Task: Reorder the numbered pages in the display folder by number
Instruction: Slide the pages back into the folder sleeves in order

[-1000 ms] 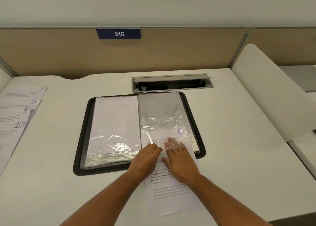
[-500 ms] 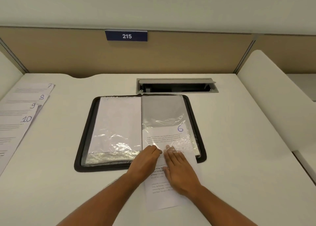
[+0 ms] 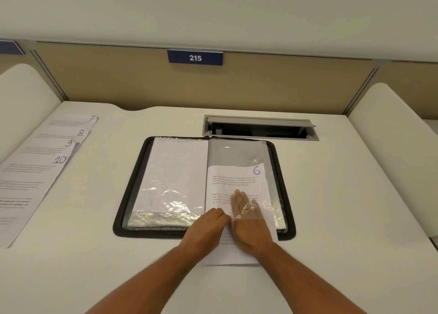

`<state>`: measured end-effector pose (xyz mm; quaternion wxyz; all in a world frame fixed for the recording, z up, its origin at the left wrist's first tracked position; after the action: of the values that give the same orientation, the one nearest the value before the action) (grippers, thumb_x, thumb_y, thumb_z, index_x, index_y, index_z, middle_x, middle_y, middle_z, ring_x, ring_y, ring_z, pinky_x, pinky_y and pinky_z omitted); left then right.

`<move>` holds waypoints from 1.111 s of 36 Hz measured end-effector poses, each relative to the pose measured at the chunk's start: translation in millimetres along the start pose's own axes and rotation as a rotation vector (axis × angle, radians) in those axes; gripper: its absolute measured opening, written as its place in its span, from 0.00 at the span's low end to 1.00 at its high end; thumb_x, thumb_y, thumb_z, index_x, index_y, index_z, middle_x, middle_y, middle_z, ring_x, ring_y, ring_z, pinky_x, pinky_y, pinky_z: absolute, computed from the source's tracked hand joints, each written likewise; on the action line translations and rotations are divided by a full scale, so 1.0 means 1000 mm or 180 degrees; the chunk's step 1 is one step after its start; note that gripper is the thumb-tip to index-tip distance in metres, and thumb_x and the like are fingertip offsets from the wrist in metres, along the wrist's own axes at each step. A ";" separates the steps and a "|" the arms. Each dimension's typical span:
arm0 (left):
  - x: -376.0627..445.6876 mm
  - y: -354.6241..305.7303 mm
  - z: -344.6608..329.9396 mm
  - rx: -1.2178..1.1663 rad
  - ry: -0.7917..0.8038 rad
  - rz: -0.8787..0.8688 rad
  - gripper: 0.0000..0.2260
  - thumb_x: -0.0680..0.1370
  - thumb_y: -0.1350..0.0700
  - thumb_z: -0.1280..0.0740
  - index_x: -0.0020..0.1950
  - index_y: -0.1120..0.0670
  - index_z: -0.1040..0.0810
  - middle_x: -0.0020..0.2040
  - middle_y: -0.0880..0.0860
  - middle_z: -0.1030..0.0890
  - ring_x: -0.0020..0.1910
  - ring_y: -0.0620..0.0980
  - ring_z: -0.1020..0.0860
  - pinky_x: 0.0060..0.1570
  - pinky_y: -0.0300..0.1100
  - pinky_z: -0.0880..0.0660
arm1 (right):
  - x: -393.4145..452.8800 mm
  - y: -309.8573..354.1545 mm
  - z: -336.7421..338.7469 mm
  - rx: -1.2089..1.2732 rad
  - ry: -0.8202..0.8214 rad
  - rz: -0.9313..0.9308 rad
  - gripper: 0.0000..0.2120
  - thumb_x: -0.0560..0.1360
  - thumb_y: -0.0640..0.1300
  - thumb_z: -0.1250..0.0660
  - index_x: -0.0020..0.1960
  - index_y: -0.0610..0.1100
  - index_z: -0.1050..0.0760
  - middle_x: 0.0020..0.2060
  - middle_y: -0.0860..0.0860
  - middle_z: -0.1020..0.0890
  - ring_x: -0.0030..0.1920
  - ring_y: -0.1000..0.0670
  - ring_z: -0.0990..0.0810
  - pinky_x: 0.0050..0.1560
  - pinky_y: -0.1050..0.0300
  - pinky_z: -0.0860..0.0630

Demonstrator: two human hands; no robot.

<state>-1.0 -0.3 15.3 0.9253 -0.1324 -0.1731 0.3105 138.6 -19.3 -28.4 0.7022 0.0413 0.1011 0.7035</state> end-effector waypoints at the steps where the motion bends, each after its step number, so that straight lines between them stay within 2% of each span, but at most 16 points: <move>1: 0.000 -0.001 0.001 0.0010 -0.0021 -0.0004 0.11 0.71 0.63 0.24 0.51 0.54 0.20 0.45 0.50 0.21 0.42 0.50 0.23 0.38 0.41 0.21 | 0.003 0.000 0.000 -0.0026 0.0084 0.0006 0.34 0.82 0.59 0.64 0.82 0.43 0.64 0.82 0.48 0.61 0.82 0.46 0.61 0.79 0.48 0.64; 5: 0.000 -0.001 0.002 0.0039 -0.0067 0.0014 0.14 0.69 0.67 0.25 0.52 0.54 0.19 0.45 0.50 0.21 0.42 0.50 0.22 0.37 0.40 0.23 | 0.019 -0.007 -0.009 -0.0107 0.0020 -0.0058 0.32 0.84 0.56 0.52 0.82 0.41 0.50 0.82 0.44 0.44 0.81 0.43 0.44 0.78 0.47 0.55; 7: -0.001 -0.002 0.003 0.0061 -0.0093 0.0035 0.16 0.68 0.67 0.24 0.52 0.54 0.19 0.44 0.50 0.21 0.42 0.50 0.22 0.35 0.40 0.24 | 0.025 -0.006 -0.004 -0.0047 0.0000 -0.0230 0.32 0.82 0.56 0.50 0.81 0.40 0.45 0.80 0.44 0.40 0.79 0.43 0.37 0.77 0.48 0.56; 8: -0.001 -0.002 0.004 0.0068 -0.0111 0.0028 0.17 0.67 0.68 0.24 0.52 0.54 0.19 0.44 0.50 0.21 0.42 0.50 0.22 0.35 0.40 0.25 | 0.027 -0.004 -0.002 0.0001 0.0141 -0.0250 0.33 0.82 0.57 0.53 0.81 0.40 0.46 0.81 0.44 0.43 0.79 0.43 0.38 0.77 0.49 0.59; 11: -0.001 -0.003 0.006 0.0089 -0.0135 -0.0005 0.19 0.66 0.68 0.23 0.53 0.54 0.19 0.45 0.50 0.20 0.43 0.50 0.22 0.36 0.39 0.25 | 0.037 -0.005 -0.004 0.0005 0.0187 -0.0188 0.37 0.78 0.61 0.70 0.81 0.41 0.65 0.81 0.49 0.65 0.81 0.48 0.63 0.78 0.50 0.67; 15: 0.001 -0.004 0.006 0.0130 -0.0121 -0.0039 0.20 0.64 0.68 0.22 0.53 0.54 0.18 0.45 0.50 0.20 0.43 0.50 0.21 0.36 0.38 0.24 | 0.064 -0.032 -0.034 -0.0144 -0.0210 -0.0449 0.36 0.81 0.61 0.72 0.83 0.44 0.53 0.82 0.49 0.55 0.82 0.49 0.54 0.77 0.54 0.53; 18: 0.001 -0.003 0.005 0.0173 -0.0076 0.0006 0.19 0.66 0.65 0.21 0.53 0.53 0.19 0.46 0.50 0.19 0.43 0.49 0.21 0.37 0.38 0.25 | 0.048 -0.016 -0.005 -0.0015 -0.0092 -0.0349 0.36 0.78 0.62 0.74 0.81 0.45 0.71 0.80 0.50 0.68 0.82 0.49 0.61 0.79 0.50 0.61; 19: 0.000 -0.002 0.003 0.0182 -0.0068 0.0022 0.18 0.67 0.65 0.21 0.54 0.53 0.19 0.46 0.50 0.20 0.43 0.49 0.21 0.37 0.38 0.25 | 0.043 -0.013 -0.007 0.0050 0.0032 -0.0293 0.36 0.78 0.62 0.72 0.80 0.45 0.73 0.81 0.49 0.68 0.82 0.48 0.61 0.80 0.49 0.62; 21: 0.000 -0.002 0.002 0.0167 -0.0047 0.0032 0.18 0.69 0.65 0.23 0.56 0.53 0.21 0.46 0.50 0.20 0.43 0.50 0.22 0.37 0.40 0.24 | 0.041 -0.009 -0.003 0.0033 -0.0188 -0.0128 0.36 0.80 0.59 0.61 0.82 0.42 0.65 0.83 0.45 0.56 0.81 0.44 0.45 0.81 0.48 0.58; 22: 0.000 -0.002 0.001 0.0154 -0.0038 0.0025 0.18 0.70 0.65 0.23 0.56 0.53 0.21 0.46 0.51 0.20 0.43 0.50 0.22 0.37 0.40 0.23 | 0.038 -0.010 0.001 0.0087 -0.0271 -0.0141 0.36 0.82 0.58 0.57 0.82 0.42 0.64 0.83 0.44 0.56 0.80 0.43 0.41 0.81 0.48 0.58; 24: 0.001 -0.003 0.001 0.0172 -0.0047 0.0000 0.16 0.70 0.63 0.22 0.55 0.54 0.20 0.46 0.51 0.20 0.43 0.50 0.21 0.39 0.39 0.22 | 0.023 -0.012 0.000 0.0190 -0.0153 -0.0154 0.34 0.85 0.56 0.55 0.82 0.45 0.68 0.81 0.49 0.66 0.82 0.47 0.53 0.79 0.52 0.65; 25: 0.001 -0.004 0.002 0.0200 -0.0056 -0.0015 0.15 0.70 0.62 0.21 0.54 0.54 0.20 0.46 0.50 0.19 0.43 0.49 0.21 0.39 0.39 0.22 | 0.011 -0.010 0.001 0.0257 -0.0058 -0.0131 0.33 0.85 0.57 0.55 0.83 0.46 0.65 0.81 0.51 0.64 0.82 0.49 0.57 0.78 0.53 0.66; 28: 0.002 -0.005 0.001 0.0190 -0.0047 -0.0023 0.17 0.68 0.60 0.19 0.54 0.54 0.19 0.46 0.51 0.19 0.43 0.49 0.20 0.40 0.38 0.21 | -0.028 0.001 0.018 0.0222 -0.0394 0.0001 0.30 0.85 0.56 0.50 0.83 0.43 0.45 0.81 0.48 0.44 0.81 0.47 0.43 0.80 0.54 0.58; 30: 0.002 -0.005 0.000 0.0199 -0.0049 -0.0026 0.19 0.66 0.59 0.18 0.54 0.55 0.19 0.46 0.51 0.18 0.43 0.49 0.19 0.40 0.38 0.20 | -0.048 -0.001 0.013 0.0153 -0.0414 -0.0012 0.28 0.85 0.55 0.49 0.80 0.43 0.38 0.79 0.48 0.36 0.79 0.47 0.37 0.82 0.54 0.52; 34: 0.002 -0.007 0.000 0.0192 -0.0085 -0.0030 0.19 0.66 0.59 0.18 0.54 0.55 0.19 0.47 0.52 0.18 0.44 0.49 0.19 0.41 0.39 0.19 | -0.080 0.000 0.000 0.0170 -0.0174 -0.0031 0.29 0.86 0.56 0.56 0.79 0.43 0.35 0.79 0.49 0.36 0.79 0.49 0.36 0.76 0.52 0.45; 40: 0.001 -0.003 -0.003 0.0194 -0.0115 -0.0037 0.18 0.68 0.60 0.19 0.55 0.55 0.18 0.47 0.51 0.19 0.44 0.49 0.19 0.41 0.39 0.20 | -0.090 -0.002 -0.010 0.0117 -0.0136 -0.0022 0.29 0.86 0.57 0.56 0.80 0.43 0.37 0.79 0.49 0.35 0.78 0.50 0.35 0.74 0.53 0.42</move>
<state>3.2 -2.6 13.8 0.9274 -0.0975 -0.1809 0.3126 139.4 -109.7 -31.5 0.7058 0.0689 0.0991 0.6980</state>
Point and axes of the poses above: each hand's wrist, its own x-axis towards the middle knuckle, its own z-axis out of the back of the hand, y = z × x, the point moved 5 cm from there along x, towards the middle knuckle
